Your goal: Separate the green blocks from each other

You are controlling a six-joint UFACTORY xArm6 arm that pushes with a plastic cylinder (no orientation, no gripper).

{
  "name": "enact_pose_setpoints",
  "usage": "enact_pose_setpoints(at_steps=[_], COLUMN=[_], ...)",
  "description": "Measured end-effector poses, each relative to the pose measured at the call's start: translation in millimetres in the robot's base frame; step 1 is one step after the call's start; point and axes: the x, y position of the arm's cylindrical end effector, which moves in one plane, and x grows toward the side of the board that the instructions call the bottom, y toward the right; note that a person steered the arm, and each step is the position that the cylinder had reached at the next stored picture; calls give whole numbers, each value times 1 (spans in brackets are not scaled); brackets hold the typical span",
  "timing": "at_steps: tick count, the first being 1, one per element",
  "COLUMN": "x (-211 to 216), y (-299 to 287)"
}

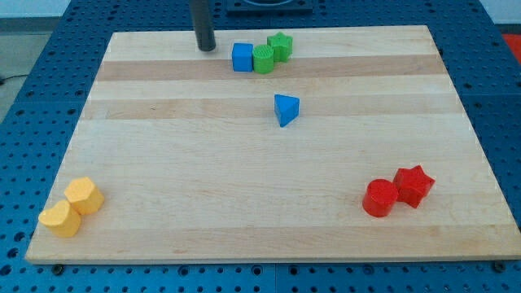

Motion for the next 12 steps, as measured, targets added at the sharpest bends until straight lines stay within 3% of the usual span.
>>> enact_pose_setpoints(at_steps=[1,4,6,7,9,10,12], x=[-3,31,26,5,15,38,43], y=[88,156,151,115,55,55,118])
